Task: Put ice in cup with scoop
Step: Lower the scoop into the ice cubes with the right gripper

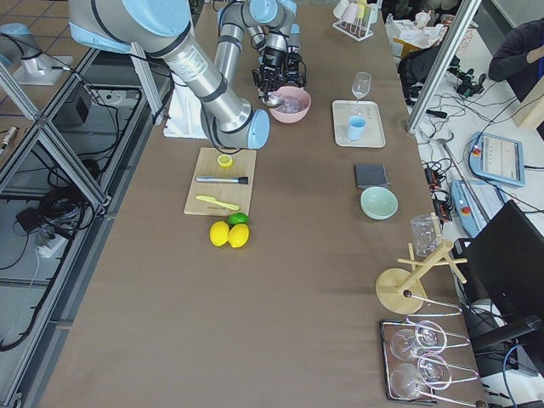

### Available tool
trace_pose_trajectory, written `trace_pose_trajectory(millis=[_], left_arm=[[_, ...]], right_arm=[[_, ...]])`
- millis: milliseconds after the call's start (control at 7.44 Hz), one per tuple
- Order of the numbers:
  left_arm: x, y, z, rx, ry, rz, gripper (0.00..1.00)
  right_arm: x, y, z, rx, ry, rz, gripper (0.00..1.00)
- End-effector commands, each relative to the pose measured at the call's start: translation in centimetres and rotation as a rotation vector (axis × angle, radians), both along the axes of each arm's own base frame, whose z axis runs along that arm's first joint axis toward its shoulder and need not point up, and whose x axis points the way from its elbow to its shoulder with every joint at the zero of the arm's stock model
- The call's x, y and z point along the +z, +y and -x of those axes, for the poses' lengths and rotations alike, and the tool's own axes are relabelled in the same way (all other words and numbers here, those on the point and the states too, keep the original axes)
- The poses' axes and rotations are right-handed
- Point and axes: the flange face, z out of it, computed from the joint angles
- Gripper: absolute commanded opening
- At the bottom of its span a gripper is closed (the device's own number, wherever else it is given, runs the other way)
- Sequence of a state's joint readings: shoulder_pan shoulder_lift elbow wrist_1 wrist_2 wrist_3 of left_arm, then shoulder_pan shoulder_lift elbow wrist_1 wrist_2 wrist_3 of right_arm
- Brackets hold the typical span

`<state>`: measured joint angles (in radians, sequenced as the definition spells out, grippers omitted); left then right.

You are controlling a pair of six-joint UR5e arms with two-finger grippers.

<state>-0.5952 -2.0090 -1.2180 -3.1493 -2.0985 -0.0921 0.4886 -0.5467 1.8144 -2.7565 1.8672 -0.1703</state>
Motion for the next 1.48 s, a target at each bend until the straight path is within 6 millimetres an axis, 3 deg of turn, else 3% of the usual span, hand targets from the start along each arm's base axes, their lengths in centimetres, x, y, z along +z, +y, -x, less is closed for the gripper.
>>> trace_pose_trajectory(millis=[0, 269, 807, 1344], left_arm=[[0.0, 0.0, 0.0, 0.000, 0.001, 0.001, 0.98], [-0.2, 0.0, 0.0, -0.001, 0.003, 0.000, 0.98], [-0.1, -0.1, 0.1, -0.004, 0.002, 0.001, 0.98], [-0.3, -0.1, 0.1, -0.003, 0.004, -0.001, 0.98]], right_arm=[[-0.9, -0.3, 0.4, -0.009, 0.019, 0.002, 0.00], [-0.8, -1.4, 2.8, -0.011, 0.064, 0.033, 0.00], [-1.2, -2.2, 4.3, -0.011, 0.085, 0.048, 0.00], [-0.1, -3.1, 6.1, -0.008, 0.083, 0.050, 0.00]])
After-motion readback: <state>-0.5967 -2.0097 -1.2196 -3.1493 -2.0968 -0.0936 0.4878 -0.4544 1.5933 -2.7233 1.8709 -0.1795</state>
